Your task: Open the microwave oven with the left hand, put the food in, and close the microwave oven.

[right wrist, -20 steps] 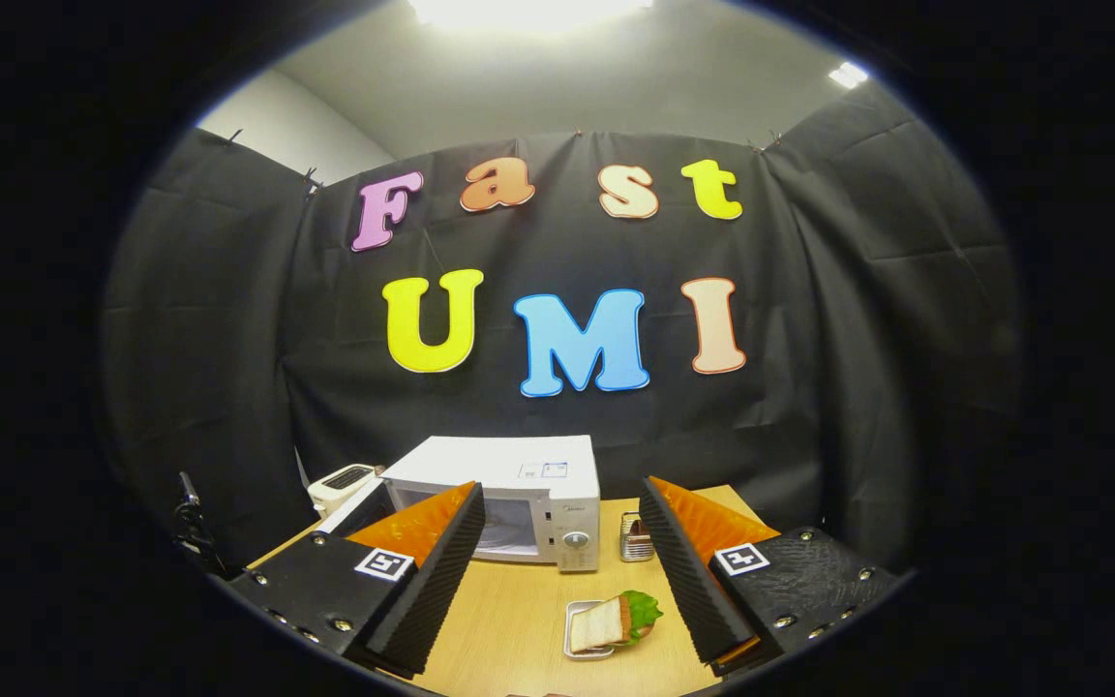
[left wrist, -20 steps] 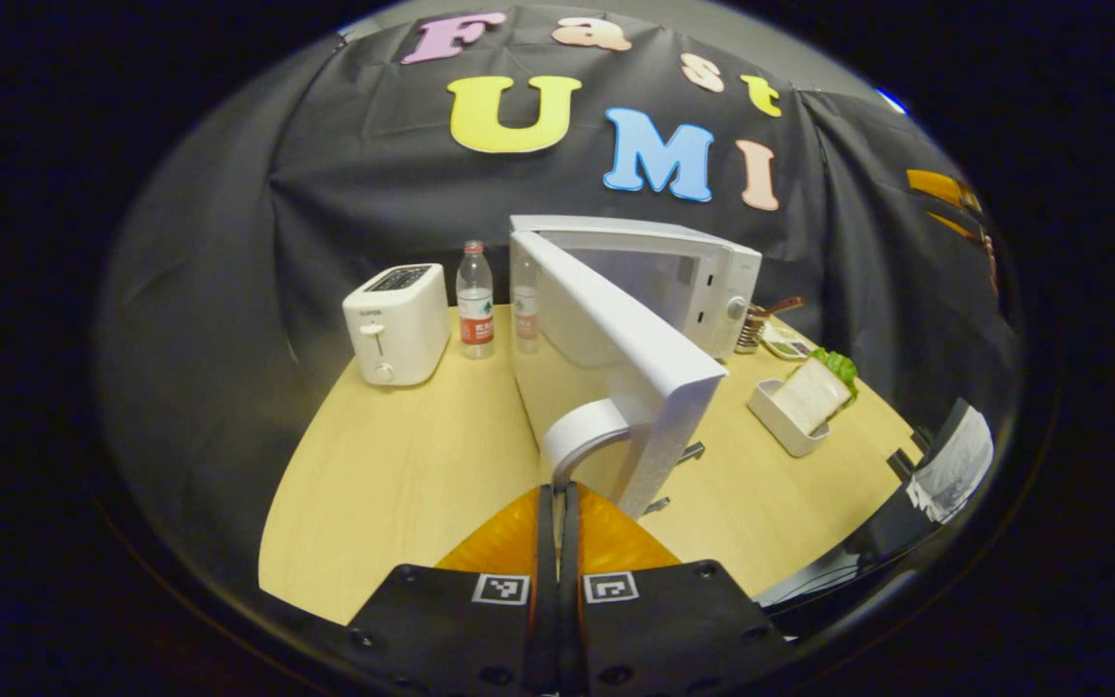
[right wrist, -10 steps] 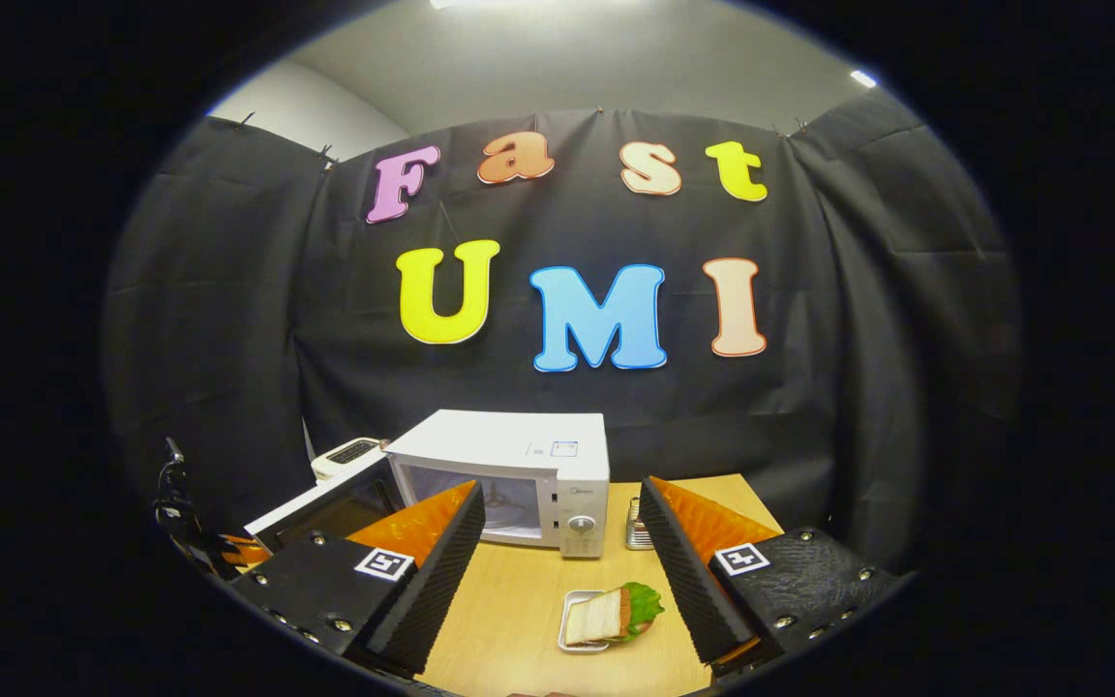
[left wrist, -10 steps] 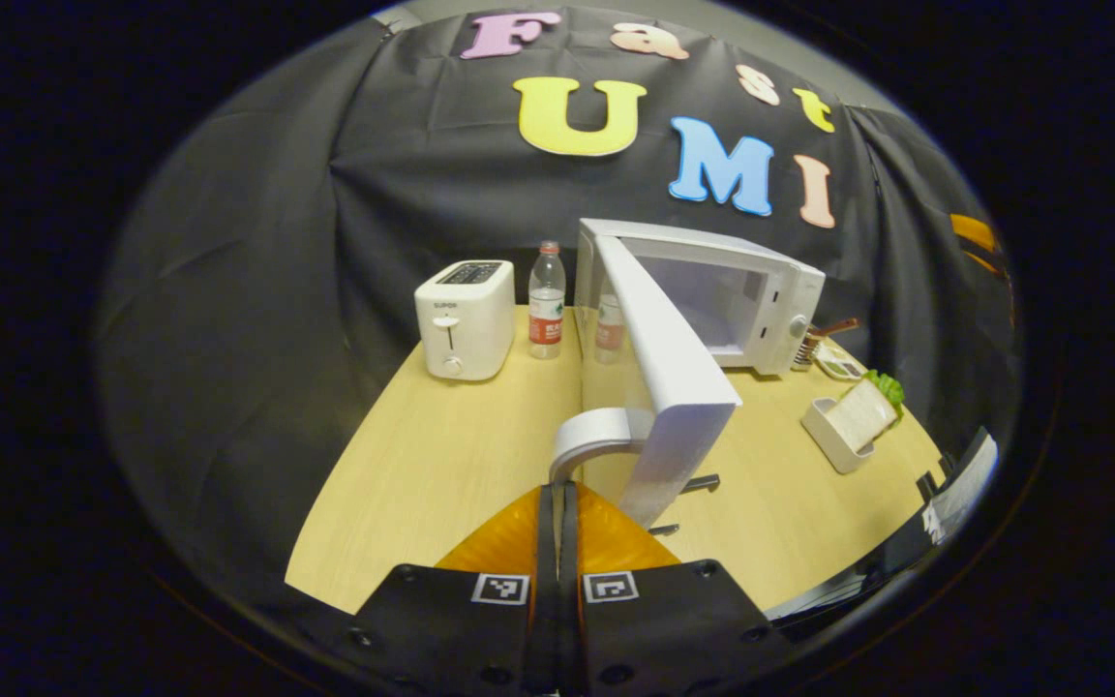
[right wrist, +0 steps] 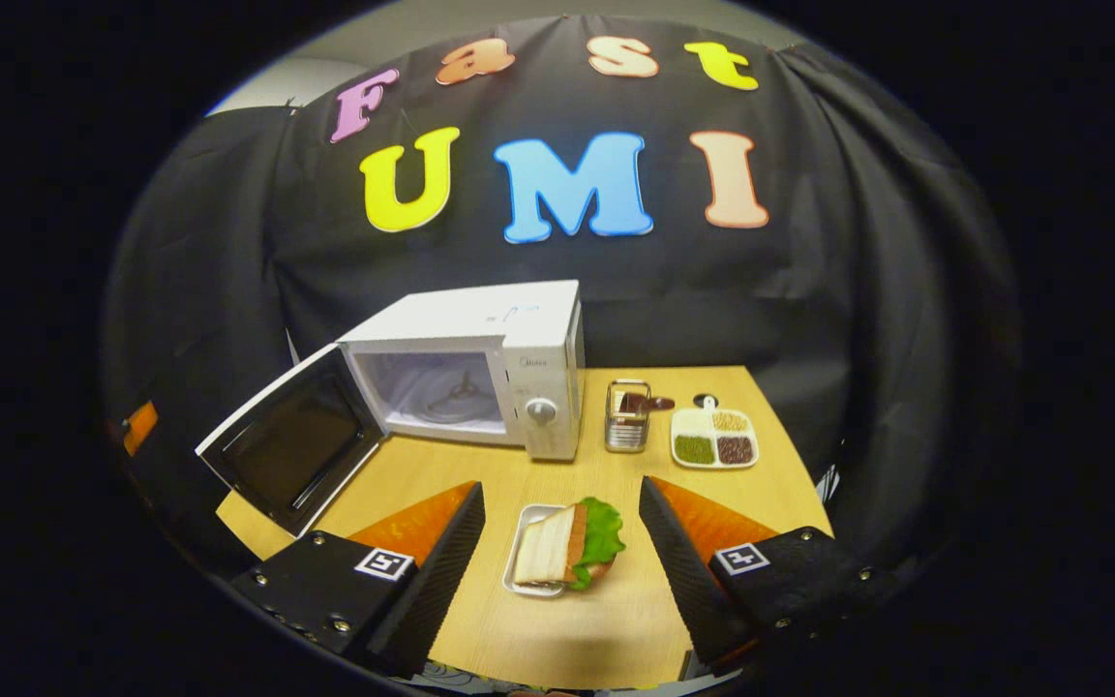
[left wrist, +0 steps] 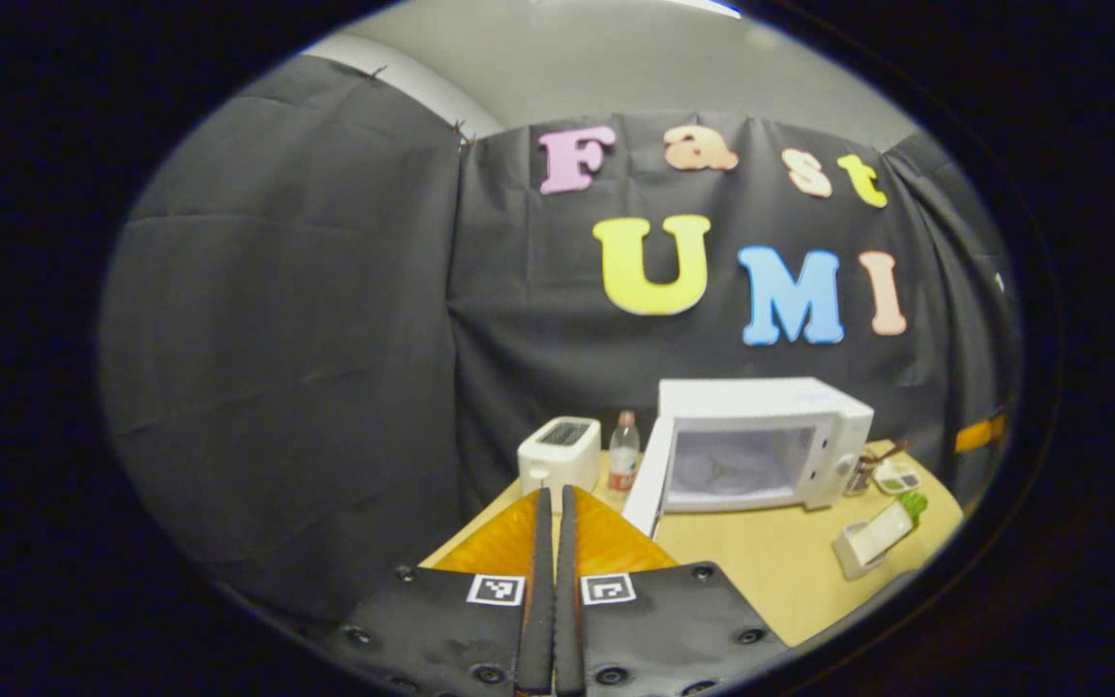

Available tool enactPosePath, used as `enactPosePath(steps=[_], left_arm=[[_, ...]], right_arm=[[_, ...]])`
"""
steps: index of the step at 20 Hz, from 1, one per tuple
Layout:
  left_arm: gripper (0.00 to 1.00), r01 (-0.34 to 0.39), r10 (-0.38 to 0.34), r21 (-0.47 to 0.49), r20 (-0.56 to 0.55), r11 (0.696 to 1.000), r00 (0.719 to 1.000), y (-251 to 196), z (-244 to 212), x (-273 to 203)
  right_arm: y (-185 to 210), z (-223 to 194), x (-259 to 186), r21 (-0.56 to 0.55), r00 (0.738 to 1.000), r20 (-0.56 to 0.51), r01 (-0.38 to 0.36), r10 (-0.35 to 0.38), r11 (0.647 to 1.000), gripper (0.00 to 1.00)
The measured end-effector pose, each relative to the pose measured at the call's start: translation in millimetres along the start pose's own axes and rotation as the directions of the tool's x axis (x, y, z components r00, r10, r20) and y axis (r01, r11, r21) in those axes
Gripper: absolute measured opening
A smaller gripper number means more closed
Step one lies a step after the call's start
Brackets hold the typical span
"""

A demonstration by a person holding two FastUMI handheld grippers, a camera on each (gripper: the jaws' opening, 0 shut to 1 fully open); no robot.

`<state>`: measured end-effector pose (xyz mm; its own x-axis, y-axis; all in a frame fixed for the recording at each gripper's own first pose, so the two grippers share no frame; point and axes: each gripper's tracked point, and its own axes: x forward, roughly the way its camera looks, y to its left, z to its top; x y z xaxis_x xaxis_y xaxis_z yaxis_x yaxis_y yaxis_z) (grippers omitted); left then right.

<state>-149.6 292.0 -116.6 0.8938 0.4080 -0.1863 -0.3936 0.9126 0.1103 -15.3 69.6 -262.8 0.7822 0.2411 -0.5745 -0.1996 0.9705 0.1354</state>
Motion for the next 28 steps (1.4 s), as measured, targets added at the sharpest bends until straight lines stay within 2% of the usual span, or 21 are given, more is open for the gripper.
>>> enactPosePath(steps=[3, 4, 7, 8, 9, 13, 15, 17, 18, 19, 21, 25, 28], left_arm=[[1.00, 0.047, -0.047, 0.000, 0.112, 0.999, 0.993, -63.0, 76.2, 7.2], [0.95, 0.061, -0.059, -0.010, 0.140, 0.998, 0.988, -75.2, 90.9, 5.7], [0.95, 0.097, -0.087, -0.047, 0.187, 0.994, 0.979, -117.5, 126.1, 13.8], [0.95, 0.106, -0.095, -0.046, 0.195, 0.993, 0.976, -130.1, 132.6, 15.9], [0.95, 0.105, -0.095, -0.038, 0.201, 0.994, 0.975, -139.7, 138.6, 18.4], [0.95, 0.076, -0.076, 0.005, 0.175, 0.997, 0.982, -162.5, 135.2, 29.1], [0.95, 0.062, -0.062, 0.007, 0.159, 0.998, 0.985, -168.4, 132.0, 35.0], [0.95, 0.049, -0.048, -0.003, 0.161, 0.999, 0.986, -172.7, 134.0, 39.1], [0.95, 0.050, -0.048, -0.008, 0.172, 0.999, 0.984, -175.1, 136.3, 37.6], [0.95, 0.055, -0.052, -0.009, 0.182, 0.998, 0.982, -176.8, 140.2, 37.7], [0.95, 0.074, -0.072, -0.002, 0.192, 0.997, 0.979, -180.3, 144.2, 40.7], [0.95, 0.118, -0.115, -0.006, 0.202, 0.993, 0.973, -169.1, 148.5, 47.1], [0.95, 0.145, -0.139, -0.017, 0.196, 0.989, 0.971, -144.4, 145.5, 56.4]], right_arm=[[-13.7, -38.0, 24.2, 0.056, 0.992, -0.116, -0.031, 0.038, 0.998, 0.97], [-20.6, -53.5, 31.3, 0.068, 0.987, -0.157, -0.027, 0.038, 0.997, 0.97], [-30.0, -88.7, 55.8, 0.149, 0.957, -0.277, -0.039, 0.080, 0.988, 0.98], [-29.8, -96.8, 60.1, 0.182, 0.949, -0.300, -0.047, 0.101, 0.982, 0.94], [-27.9, -99.2, 65.1, 0.209, 0.941, -0.314, -0.060, 0.125, 0.976, 0.98], [-28.1, -115.1, 87.9, 0.234, 0.919, -0.361, -0.076, 0.159, 0.969, 0.98], [-28.6, -121.7, 98.4, 0.258, 0.904, -0.389, -0.079, 0.178, 0.963, 0.94], [-17.0, -121.1, 102.1, 0.324, 0.888, -0.389, -0.117, 0.244, 0.939, 0.80], [-14.3, -114.8, 103.9, 0.347, 0.887, -0.374, -0.136, 0.270, 0.928, 0.49], [-14.1, -113.1, 103.8, 0.331, 0.879, -0.390, -0.144, 0.274, 0.933, 0.37], [-10.6, -107.7, 102.4, 0.344, 0.882, -0.377, -0.152, 0.284, 0.927, 0.17], [1.0, -91.3, 94.1, 0.383, 0.906, -0.328, -0.133, 0.269, 0.914, 0.17], [29.7, -65.6, 85.6, 0.504, 0.927, -0.217, -0.162, 0.306, 0.848, 0.17]])
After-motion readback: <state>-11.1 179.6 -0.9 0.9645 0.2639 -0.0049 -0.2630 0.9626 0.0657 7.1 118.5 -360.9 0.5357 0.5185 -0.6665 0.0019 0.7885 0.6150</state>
